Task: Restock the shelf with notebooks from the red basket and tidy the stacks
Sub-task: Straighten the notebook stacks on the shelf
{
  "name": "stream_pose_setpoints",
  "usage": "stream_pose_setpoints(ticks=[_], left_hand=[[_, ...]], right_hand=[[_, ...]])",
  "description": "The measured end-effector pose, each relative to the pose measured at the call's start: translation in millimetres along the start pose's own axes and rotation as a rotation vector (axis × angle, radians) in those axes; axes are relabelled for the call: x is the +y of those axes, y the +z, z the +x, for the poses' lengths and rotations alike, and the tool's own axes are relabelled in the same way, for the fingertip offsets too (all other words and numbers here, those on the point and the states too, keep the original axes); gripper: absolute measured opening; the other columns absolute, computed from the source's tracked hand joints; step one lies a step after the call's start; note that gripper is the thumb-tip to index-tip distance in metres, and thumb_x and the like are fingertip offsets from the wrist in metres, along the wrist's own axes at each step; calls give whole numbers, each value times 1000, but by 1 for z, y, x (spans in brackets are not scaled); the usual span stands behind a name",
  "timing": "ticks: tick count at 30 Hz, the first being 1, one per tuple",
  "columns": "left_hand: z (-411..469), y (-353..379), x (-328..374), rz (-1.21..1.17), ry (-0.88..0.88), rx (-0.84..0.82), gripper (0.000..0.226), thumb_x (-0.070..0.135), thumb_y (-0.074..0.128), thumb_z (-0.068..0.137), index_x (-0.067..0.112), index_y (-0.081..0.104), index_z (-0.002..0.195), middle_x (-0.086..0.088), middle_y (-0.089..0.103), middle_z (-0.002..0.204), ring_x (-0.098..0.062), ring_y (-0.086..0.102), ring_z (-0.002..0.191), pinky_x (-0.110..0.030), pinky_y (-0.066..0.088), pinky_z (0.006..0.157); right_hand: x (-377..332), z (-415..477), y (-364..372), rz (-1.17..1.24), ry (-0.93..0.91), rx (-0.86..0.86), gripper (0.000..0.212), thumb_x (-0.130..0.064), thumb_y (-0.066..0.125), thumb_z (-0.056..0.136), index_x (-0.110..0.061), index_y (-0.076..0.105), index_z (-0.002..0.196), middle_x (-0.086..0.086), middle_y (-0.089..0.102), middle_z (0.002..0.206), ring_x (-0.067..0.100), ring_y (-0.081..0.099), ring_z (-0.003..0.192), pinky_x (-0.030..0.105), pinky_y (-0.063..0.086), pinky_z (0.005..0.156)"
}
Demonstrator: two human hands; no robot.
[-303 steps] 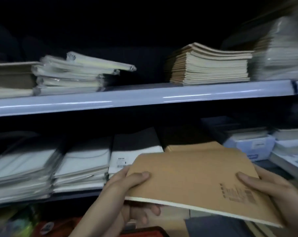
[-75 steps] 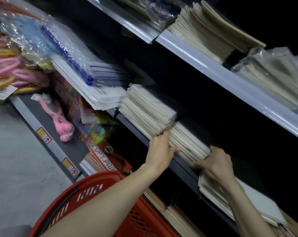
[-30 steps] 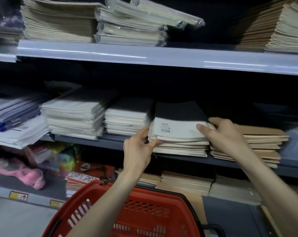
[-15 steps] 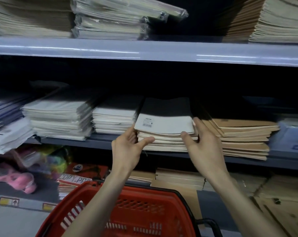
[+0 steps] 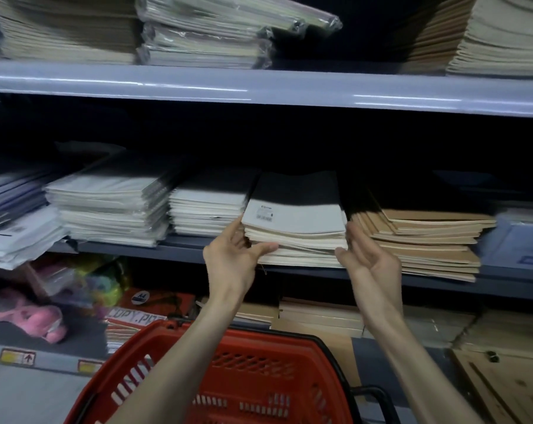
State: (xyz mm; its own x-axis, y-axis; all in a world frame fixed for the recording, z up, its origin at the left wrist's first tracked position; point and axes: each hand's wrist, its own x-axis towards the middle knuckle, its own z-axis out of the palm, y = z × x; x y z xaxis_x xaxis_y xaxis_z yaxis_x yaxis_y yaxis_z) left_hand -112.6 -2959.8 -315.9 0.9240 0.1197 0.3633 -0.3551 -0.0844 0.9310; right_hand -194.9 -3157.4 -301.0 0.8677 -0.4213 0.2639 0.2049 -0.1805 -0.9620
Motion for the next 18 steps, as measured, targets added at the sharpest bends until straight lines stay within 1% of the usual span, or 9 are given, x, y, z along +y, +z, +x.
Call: stream_pose_setpoints(ticks=[3,5,8,9,11,13,15,17,18], left_hand=[[1,-7,3,-20,-21,-31,86,16,98,63,28,60,139,33,68,97,23,61,98,-8,47,100],[-2,-9,2,-19,-46,-55,77,19,98,64,23,67,134,26,74,106,17,64,106,-8,49,99],[-4,-4,6,-18,-84,-24,47,13,95,68,36,70,101,41,69,79,24,64,87,2,46,83],[-4,0,8,-38,-95,13,43,13,95,69,35,71,97,40,68,76,24,63,83,2,46,81],[-3,6,8,-48,-118,88,38,22,98,64,21,79,97,18,78,97,11,68,94,-9,51,91],[-4,9,8,-40,-136,146,30,27,100,60,33,82,84,4,78,103,-1,70,94,-18,53,95],[-7,13,12,21,-118,162,45,27,99,60,61,70,58,7,71,82,-2,64,79,-18,52,86],[-8,11,10,54,-96,173,36,29,99,60,53,73,56,16,70,78,1,67,73,-13,52,82],[-8,8,9,51,-86,171,25,29,99,60,42,80,69,18,73,81,6,70,76,-8,52,80]], right_hand=[[6,2,-3,-51,-22,-1,62,-14,72,95,-25,51,152,-18,57,148,-9,51,134,34,41,119],[4,8,1,-171,-30,-29,72,-35,75,92,-32,43,157,-20,52,152,-6,48,139,37,40,120],[5,21,8,-278,-14,-65,81,-57,73,84,-40,40,156,-23,55,149,-3,48,139,37,41,119],[7,23,9,-255,-12,-62,77,-50,76,86,-37,43,155,-24,57,145,-8,50,135,34,41,118],[7,26,9,-170,-5,-28,71,-23,80,90,-25,49,153,-26,59,137,-20,53,122,23,40,115],[9,27,12,-98,9,68,70,-7,82,86,-12,53,150,-11,61,141,-8,57,126,21,41,115],[9,25,14,-39,35,134,69,-3,85,82,-5,58,145,3,63,142,4,58,130,14,44,108],[9,27,11,7,44,169,68,-1,87,78,-3,61,141,6,65,138,3,60,124,4,43,99],[9,28,9,26,47,175,68,-2,88,77,-4,62,140,6,66,137,2,61,121,2,44,96]])
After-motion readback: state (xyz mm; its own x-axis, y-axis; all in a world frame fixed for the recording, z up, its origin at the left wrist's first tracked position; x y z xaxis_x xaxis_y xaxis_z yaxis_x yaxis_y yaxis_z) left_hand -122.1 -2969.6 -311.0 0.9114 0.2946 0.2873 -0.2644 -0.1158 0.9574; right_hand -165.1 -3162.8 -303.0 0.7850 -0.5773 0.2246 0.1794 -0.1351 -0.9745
